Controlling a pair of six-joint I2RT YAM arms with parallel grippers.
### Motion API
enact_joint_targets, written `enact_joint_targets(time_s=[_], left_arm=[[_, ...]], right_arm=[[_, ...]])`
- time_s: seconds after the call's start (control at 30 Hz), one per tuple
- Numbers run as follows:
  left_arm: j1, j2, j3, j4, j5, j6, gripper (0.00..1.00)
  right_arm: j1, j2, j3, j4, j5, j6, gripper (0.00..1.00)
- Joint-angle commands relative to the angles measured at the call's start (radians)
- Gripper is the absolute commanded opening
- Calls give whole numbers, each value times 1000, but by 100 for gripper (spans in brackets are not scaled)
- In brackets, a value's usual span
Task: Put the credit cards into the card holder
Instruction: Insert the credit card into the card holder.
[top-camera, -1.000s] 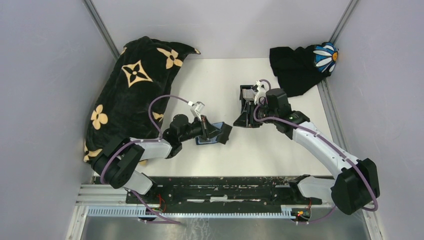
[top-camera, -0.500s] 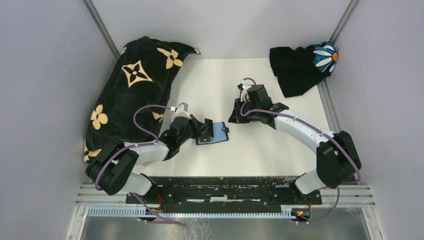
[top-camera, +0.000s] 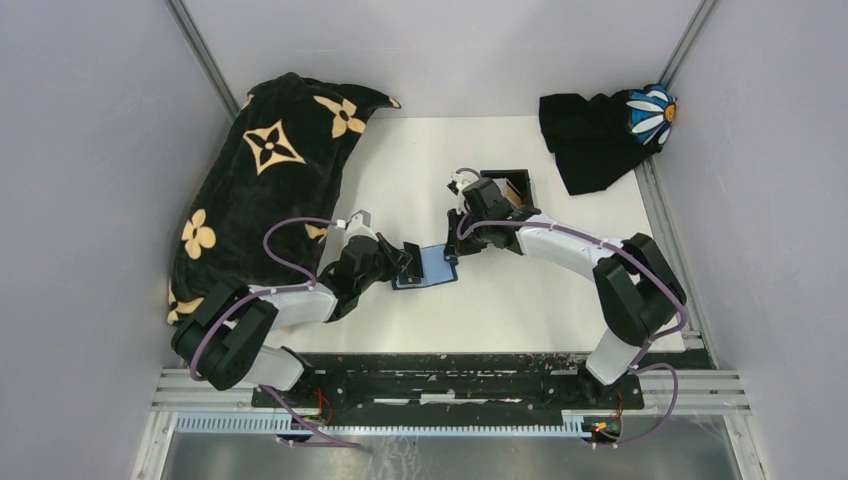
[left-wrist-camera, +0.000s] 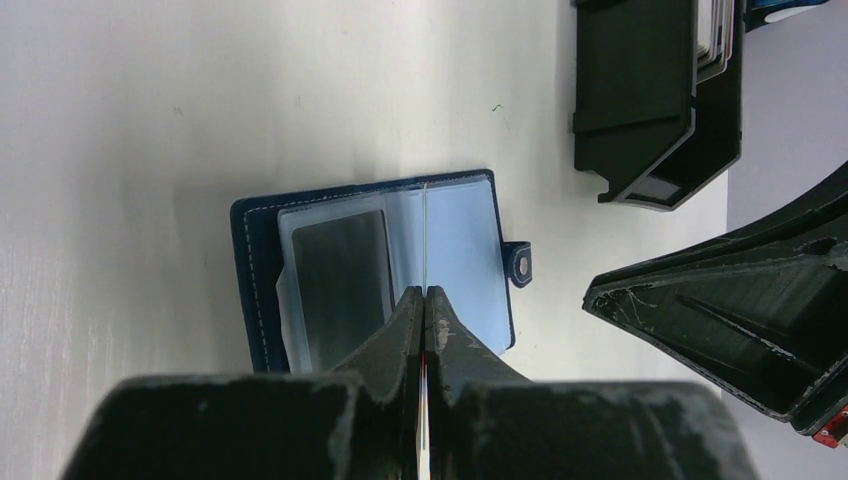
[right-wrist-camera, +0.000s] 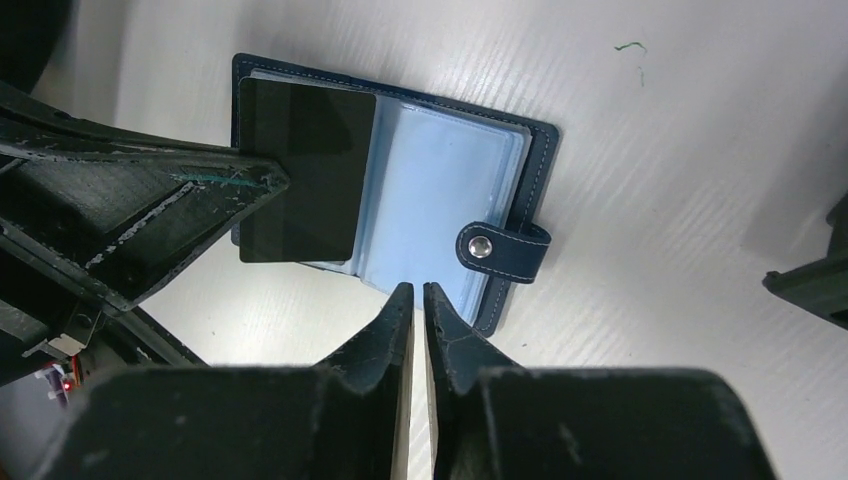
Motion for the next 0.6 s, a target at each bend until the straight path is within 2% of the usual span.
enact_joint_targets(time_s=[0.0, 0.57], left_arm=[[0, 9, -20, 52, -15, -61, 3], [0, 84, -78, 221, 15, -168, 3]], right_arm=[[17, 25, 61, 22, 43, -23, 12], [70, 116, 116, -54, 135, -73, 9]])
